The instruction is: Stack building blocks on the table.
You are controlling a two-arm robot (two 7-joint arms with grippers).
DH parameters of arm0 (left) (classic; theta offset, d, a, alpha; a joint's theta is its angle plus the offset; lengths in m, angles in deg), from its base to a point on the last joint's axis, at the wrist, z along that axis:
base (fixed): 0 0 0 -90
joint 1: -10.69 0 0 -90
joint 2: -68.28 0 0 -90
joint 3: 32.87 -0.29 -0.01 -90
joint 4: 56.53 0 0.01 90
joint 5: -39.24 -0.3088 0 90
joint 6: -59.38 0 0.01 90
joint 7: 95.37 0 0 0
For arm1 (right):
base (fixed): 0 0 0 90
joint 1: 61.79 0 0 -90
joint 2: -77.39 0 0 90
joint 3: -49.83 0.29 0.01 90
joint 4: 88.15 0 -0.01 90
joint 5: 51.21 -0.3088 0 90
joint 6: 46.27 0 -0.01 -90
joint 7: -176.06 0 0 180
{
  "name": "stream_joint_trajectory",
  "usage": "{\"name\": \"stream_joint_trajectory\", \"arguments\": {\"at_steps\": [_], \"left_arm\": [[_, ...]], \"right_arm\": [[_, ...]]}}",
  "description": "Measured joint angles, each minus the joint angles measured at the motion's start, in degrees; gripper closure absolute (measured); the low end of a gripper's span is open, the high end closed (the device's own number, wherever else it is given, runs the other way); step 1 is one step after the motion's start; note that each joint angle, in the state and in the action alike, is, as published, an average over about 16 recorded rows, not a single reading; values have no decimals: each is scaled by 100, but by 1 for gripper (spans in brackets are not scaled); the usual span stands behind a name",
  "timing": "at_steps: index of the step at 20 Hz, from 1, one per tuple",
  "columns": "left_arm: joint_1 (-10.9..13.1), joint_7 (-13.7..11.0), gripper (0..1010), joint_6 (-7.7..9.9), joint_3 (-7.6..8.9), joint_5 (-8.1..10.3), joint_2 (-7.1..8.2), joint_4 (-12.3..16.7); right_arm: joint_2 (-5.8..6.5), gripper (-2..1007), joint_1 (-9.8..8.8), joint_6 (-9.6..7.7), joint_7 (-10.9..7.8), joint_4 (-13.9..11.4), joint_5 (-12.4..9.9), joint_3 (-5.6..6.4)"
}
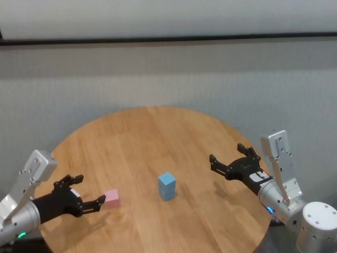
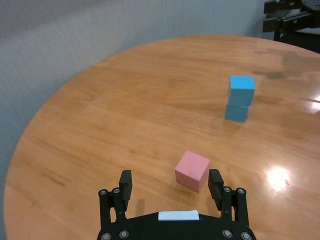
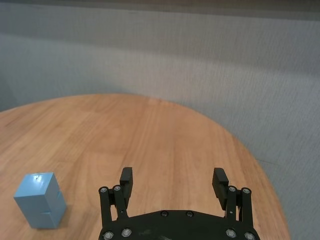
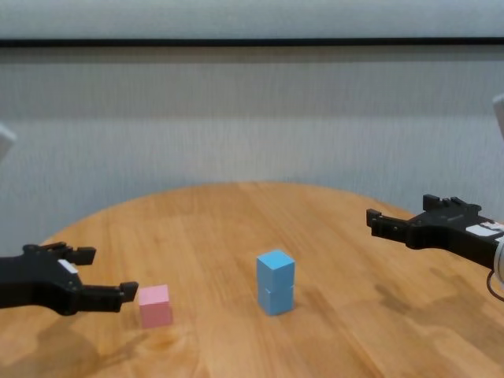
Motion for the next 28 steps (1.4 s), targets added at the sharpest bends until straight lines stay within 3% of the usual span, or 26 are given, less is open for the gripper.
{"name": "stream_joint_trajectory", "arguments": {"at_steps": [12, 28], "left_arm": [[-460, -133, 8, 18, -262, -22, -287, -623], [-624, -207, 8, -22, -475, -140, -433, -965]], "right_arm": [[-5, 0, 3, 9, 7, 6, -3, 0], [-9, 1, 4, 13, 8, 11, -3, 0]]}}
